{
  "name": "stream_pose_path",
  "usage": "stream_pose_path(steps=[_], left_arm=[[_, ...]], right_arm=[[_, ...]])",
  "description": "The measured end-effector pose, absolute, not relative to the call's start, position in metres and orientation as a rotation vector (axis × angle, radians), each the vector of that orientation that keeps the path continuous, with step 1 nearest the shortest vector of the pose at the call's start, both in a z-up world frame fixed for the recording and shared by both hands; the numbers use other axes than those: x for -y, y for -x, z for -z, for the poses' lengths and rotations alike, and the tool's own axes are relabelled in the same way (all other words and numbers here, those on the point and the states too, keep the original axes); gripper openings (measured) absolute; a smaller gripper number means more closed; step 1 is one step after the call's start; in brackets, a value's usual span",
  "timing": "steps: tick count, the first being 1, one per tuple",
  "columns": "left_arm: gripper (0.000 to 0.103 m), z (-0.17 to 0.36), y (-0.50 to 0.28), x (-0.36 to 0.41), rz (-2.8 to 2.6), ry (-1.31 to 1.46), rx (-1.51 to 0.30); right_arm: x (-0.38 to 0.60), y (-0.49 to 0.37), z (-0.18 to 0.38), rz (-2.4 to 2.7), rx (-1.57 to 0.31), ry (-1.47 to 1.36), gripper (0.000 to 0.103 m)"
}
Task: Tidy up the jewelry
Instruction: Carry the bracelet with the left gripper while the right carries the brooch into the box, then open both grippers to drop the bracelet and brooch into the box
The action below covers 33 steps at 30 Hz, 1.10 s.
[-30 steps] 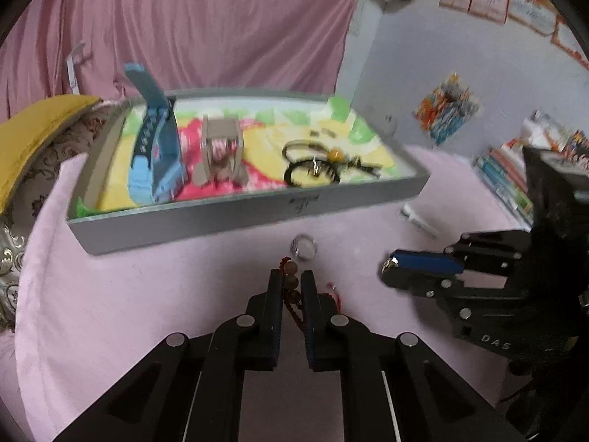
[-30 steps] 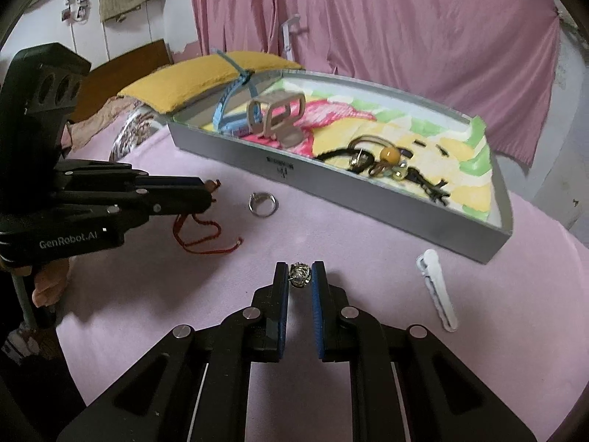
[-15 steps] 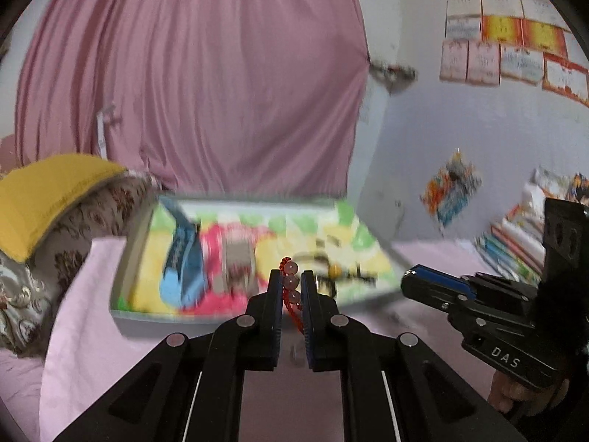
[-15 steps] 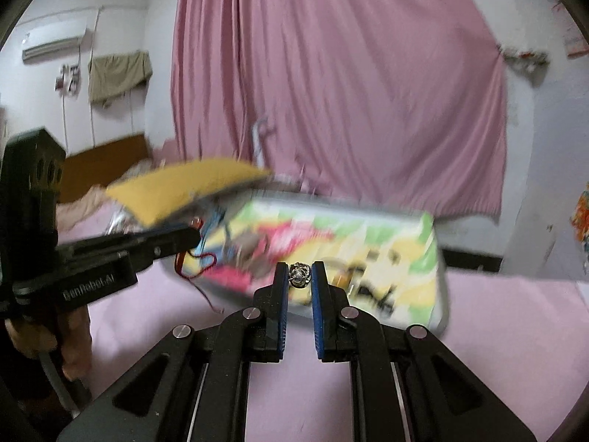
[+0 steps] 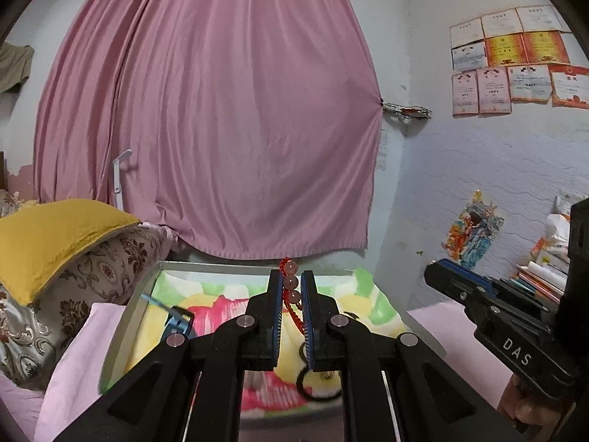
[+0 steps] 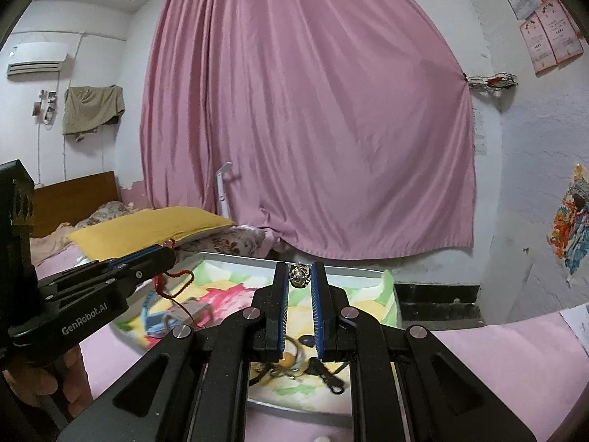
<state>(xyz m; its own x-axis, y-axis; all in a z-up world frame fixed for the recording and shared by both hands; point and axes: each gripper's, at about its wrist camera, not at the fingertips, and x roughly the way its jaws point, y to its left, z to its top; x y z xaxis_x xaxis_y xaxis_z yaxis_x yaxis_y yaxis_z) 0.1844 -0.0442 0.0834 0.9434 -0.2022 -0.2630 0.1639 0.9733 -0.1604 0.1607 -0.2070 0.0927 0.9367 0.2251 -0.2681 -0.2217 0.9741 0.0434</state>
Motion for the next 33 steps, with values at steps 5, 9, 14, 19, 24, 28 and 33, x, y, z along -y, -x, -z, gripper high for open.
stream_pose_path(steps=[5,9,14,19,24,28,33], left_arm=[[0.009,-0.078,-0.201,0.052,0.171,0.133,-0.288],[0.009,-0.072,-0.212,0.061,0.175,0.114,-0.321],[0.009,-0.060,-0.224,0.069,0.194,0.083,-0.425],[0.009,-0.048,-0.233,0.072,0.219,0.085,-0.533],[0.009,-0.039,-0.239,0.072,0.221,0.082,-0.594],[0.009,-0.034,-0.242,0.073,0.225,0.089,-0.631],[0.009,-0.027,-0.249,0.077,0.228,0.074,-0.705]], right_arm=[[0.212,-0.175,-0.083,-0.206,-0.298,-0.036,0.011],[0.213,-0.182,-0.076,-0.202,-0.330,-0.045,0.011],[0.211,-0.196,-0.066,-0.207,-0.437,-0.033,0.011],[0.214,-0.207,-0.055,-0.209,-0.527,-0.027,0.011],[0.222,-0.220,-0.044,-0.198,-0.603,-0.033,0.011],[0.223,-0.223,-0.037,-0.207,-0.636,-0.039,0.011],[0.227,-0.231,-0.029,-0.228,-0.691,-0.067,0.011]])
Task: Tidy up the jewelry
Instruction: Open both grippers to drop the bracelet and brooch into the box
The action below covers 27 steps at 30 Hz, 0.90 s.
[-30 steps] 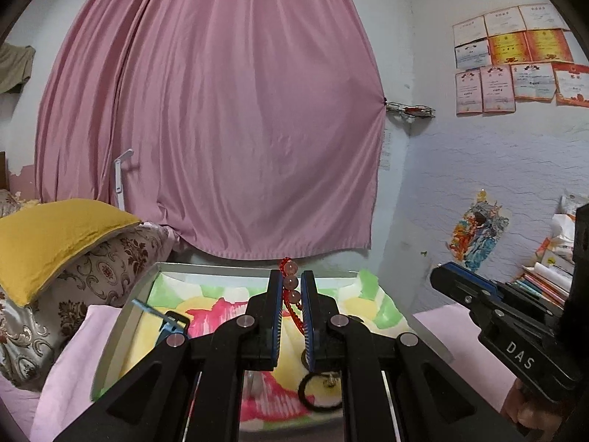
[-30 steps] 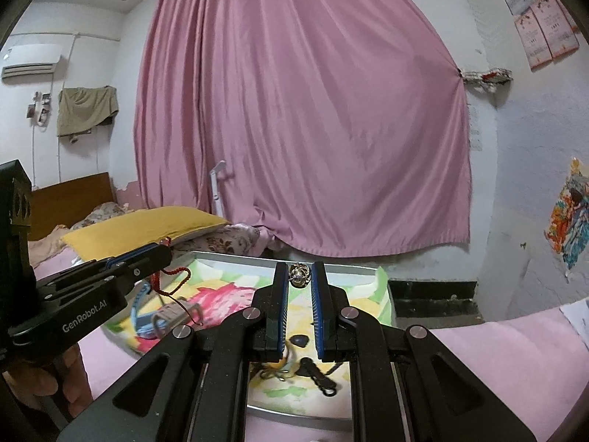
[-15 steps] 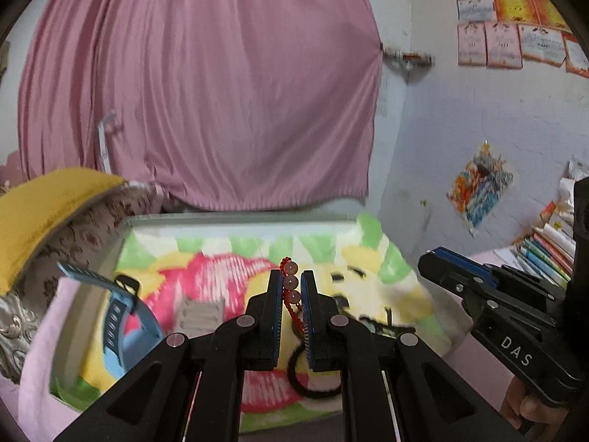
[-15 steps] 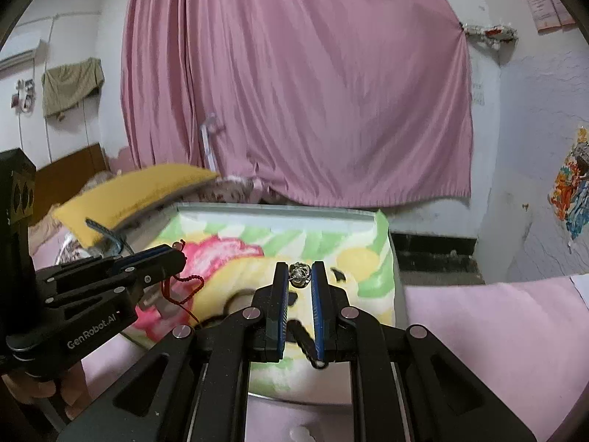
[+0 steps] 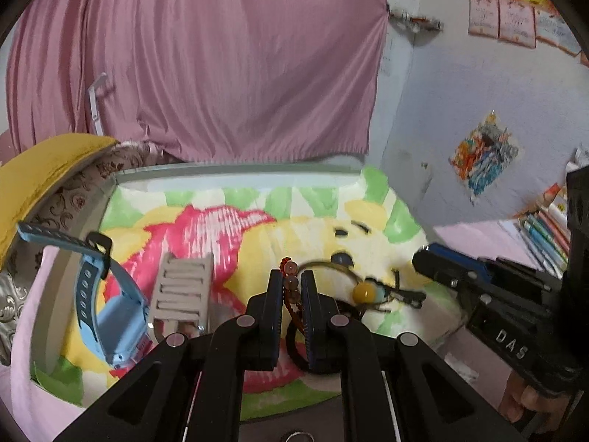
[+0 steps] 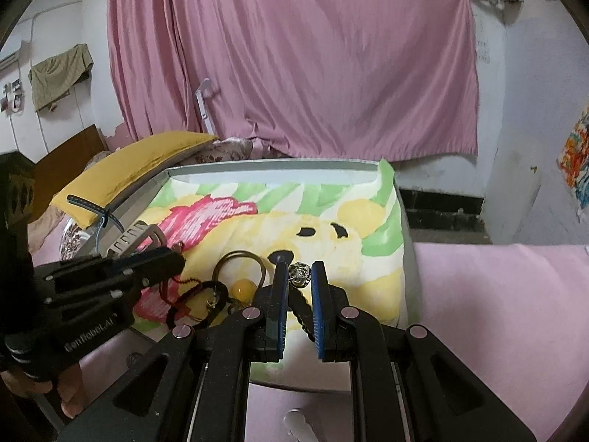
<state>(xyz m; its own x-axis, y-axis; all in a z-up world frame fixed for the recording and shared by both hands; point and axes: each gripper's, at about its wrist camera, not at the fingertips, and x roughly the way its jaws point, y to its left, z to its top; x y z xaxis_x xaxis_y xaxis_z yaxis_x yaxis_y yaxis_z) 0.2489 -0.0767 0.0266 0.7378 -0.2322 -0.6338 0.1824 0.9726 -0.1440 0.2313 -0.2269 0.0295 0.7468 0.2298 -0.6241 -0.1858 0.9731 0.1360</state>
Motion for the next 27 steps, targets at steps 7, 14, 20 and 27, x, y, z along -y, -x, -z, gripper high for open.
stream_pose_path(steps=[7,14,20,27], left_arm=[[0.009,-0.017,-0.254,0.078,0.229,0.064,-0.779],[0.010,-0.011,-0.257,0.075,0.231,0.083,-0.825],[0.010,-0.008,-0.261,0.073,0.234,0.101,-0.845],[0.010,-0.006,-0.263,0.071,0.241,0.118,-0.855]], right_arm=[[0.224,-0.241,-0.016,-0.260,-0.775,-0.083,0.011],[0.221,-0.242,-0.013,-0.258,-0.790,-0.076,0.011],[0.220,-0.243,-0.012,-0.262,-0.804,-0.080,0.011],[0.224,-0.248,-0.008,-0.262,-0.826,-0.109,0.012]])
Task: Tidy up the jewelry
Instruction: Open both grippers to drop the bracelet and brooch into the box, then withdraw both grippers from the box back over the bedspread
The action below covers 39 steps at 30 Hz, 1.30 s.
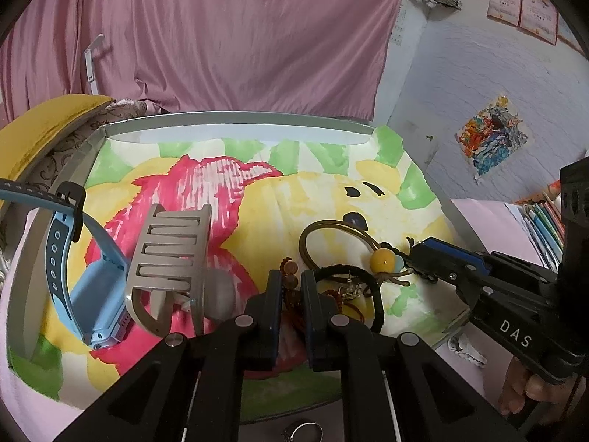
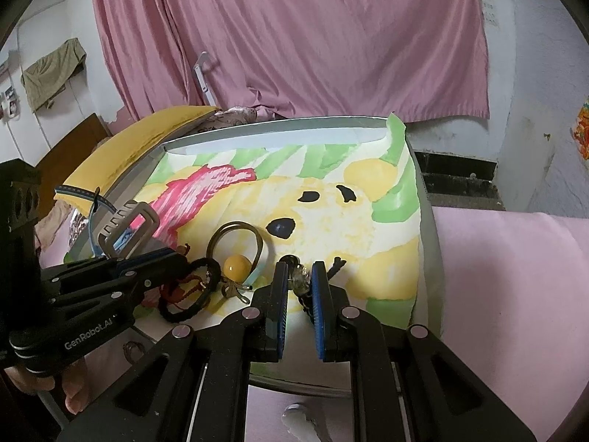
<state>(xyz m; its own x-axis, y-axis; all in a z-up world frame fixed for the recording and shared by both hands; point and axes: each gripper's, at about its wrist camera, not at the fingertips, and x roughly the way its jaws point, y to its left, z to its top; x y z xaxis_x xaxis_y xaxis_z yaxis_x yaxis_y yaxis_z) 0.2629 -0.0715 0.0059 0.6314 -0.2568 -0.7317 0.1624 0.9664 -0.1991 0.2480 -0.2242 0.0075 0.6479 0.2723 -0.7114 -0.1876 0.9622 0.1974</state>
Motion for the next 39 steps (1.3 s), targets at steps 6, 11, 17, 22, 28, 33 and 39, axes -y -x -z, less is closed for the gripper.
stream_pose_path(steps=[6,11,17,22,28,33,39], left_arm=[[0.016,-0.008,-0.259,0.066,0.242,0.150,-0.837],[0.026,-0.020,-0.248,0.060,0.242,0.184,-0.759],[0.040,-0.037,-0.232,0.055,0.238,0.204,-0.657],[0.066,-0.050,-0.215,0.048,0.223,0.228,-0.564],[0.089,-0.062,-0.195,0.040,0.194,0.221,-0.488],[0.101,-0.068,-0.177,0.034,0.166,0.208,-0.432],[0.102,-0.070,-0.160,0.031,0.151,0.187,-0.394]], right_arm=[[0.222,-0.241,-0.012,-0.245,-0.792,-0.097,0.025],[0.231,-0.227,-0.029,-0.209,-0.696,-0.112,0.035],[0.240,-0.205,-0.053,-0.183,-0.566,-0.116,0.050],[0.242,-0.187,-0.065,-0.161,-0.491,-0.101,0.066],[0.251,-0.161,-0.076,-0.144,-0.391,-0.115,0.098],[0.252,-0.144,-0.082,-0.141,-0.336,-0.092,0.101],[0.252,-0.121,-0.087,-0.159,-0.290,-0.054,0.101]])
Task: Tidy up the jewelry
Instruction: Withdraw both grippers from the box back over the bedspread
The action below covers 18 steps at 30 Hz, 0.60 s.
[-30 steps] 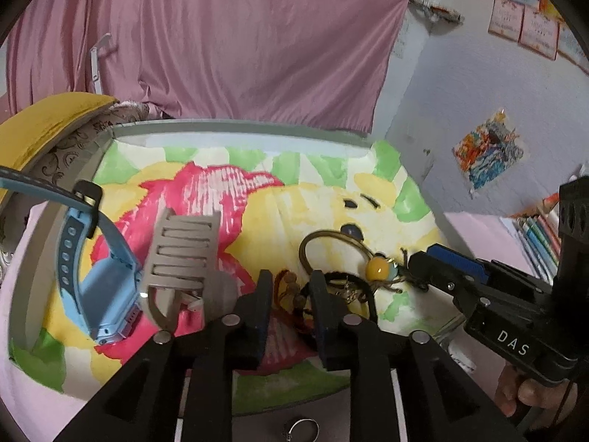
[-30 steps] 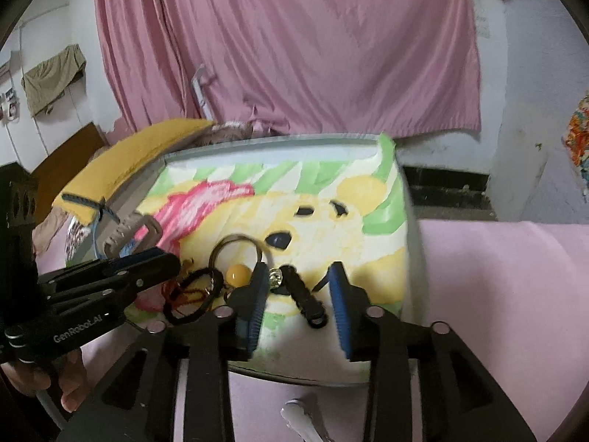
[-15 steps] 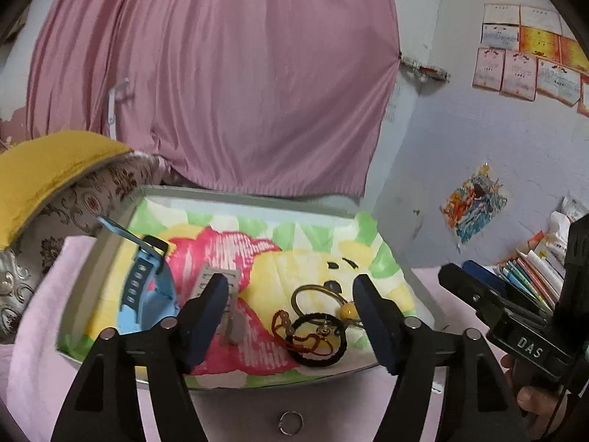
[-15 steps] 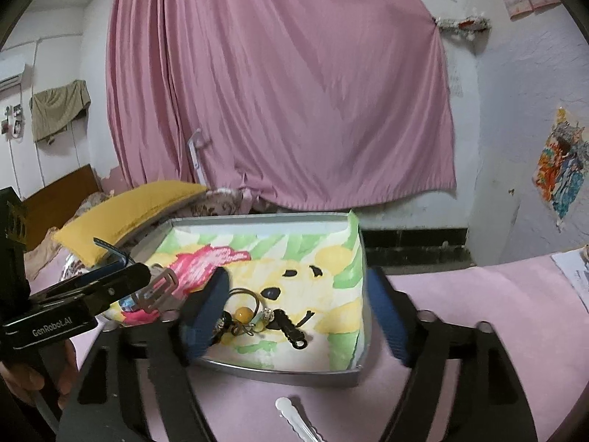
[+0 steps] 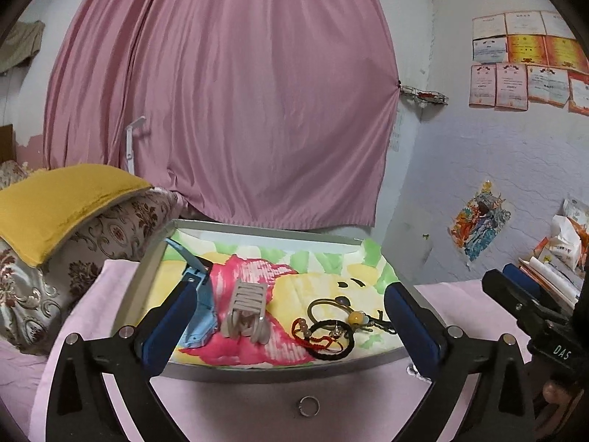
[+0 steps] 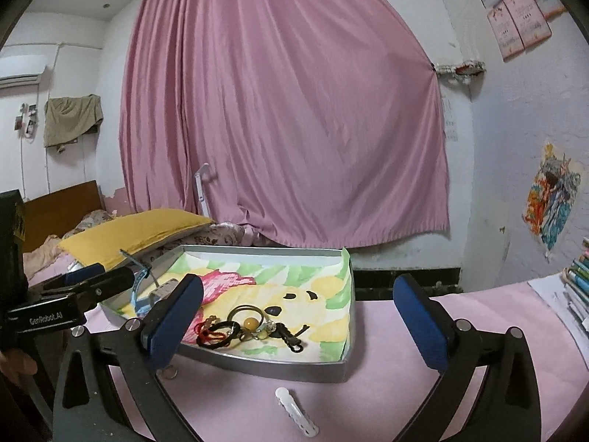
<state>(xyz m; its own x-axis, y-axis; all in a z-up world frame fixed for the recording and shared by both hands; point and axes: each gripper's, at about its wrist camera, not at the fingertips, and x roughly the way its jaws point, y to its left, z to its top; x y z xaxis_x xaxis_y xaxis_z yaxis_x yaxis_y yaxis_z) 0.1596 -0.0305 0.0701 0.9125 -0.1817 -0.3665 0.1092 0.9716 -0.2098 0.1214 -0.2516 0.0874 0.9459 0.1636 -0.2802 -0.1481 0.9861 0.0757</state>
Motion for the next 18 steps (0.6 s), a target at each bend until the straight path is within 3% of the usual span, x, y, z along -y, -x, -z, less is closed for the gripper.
stream_pose_path(steps=[18], left_arm=[[0.102,-0.053,-0.127,0.023,0.180,0.140,-0.492]], right_arm=[[0.259,-0.108,-0.068,-0.236,-0.497,0.056,0.101]])
